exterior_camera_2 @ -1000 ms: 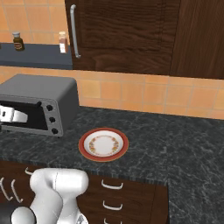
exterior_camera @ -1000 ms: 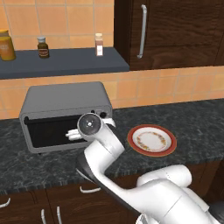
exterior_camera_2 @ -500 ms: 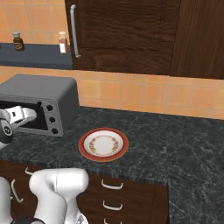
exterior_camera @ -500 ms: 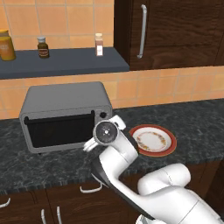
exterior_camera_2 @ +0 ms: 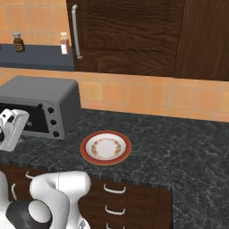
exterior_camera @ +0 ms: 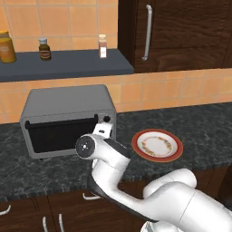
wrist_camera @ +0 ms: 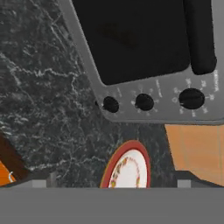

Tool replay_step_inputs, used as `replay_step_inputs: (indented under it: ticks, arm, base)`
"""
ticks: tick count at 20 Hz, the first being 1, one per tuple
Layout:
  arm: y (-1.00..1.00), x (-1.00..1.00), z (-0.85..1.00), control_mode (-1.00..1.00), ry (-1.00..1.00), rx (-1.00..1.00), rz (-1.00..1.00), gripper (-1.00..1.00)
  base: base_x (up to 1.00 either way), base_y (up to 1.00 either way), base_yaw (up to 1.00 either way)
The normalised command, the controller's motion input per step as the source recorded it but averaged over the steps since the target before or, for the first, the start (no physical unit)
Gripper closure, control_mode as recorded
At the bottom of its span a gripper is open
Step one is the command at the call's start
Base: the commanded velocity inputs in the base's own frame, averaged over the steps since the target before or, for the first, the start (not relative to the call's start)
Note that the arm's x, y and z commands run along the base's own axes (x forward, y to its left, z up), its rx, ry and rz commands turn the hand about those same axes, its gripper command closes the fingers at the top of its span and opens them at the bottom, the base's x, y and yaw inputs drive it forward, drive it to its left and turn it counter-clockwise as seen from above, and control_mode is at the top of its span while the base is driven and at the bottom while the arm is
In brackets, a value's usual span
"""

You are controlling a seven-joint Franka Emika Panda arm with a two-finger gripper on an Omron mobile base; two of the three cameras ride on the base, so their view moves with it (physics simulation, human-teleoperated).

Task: Pick up the kebab skewer and baguette bread, and place them inside the toaster oven. Close the toaster oven door and start by setting the timer.

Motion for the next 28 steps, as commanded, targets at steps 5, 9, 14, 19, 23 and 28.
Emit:
replay_step_inputs:
  ticks: [5, 9, 14, 19, 23, 28]
  arm:
    - [-0.36, 0.05, 0.00, -1.00, 0.28, -0.83, 0.46, -1.00]
    - [-0.67, -0.10, 0.04, -1.00, 0.07, -0.64, 0.40, -1.00]
    - [-0.70, -0.03, 0.20, -1.00, 0.15, -0.38, 0.27, -1.00]
    - [0.03, 0.61, -0.11, -1.00, 0.21, -0.22, 0.18, -1.00]
    - [0.11, 0.62, -0.08, -1.00, 0.12, -0.26, 0.20, -1.00]
    - [0.33, 0.17, -0.34, -1.00, 0.00, -0.35, 0.17, -1.00]
  base:
    - [0.00, 0.00, 0.00]
    - [0.00, 0.00, 0.00]
    - [0.00, 0.00, 0.00]
    - [0.00, 0.00, 0.00]
    - [0.00, 0.00, 0.00]
    - [0.00, 0.00, 0.00]
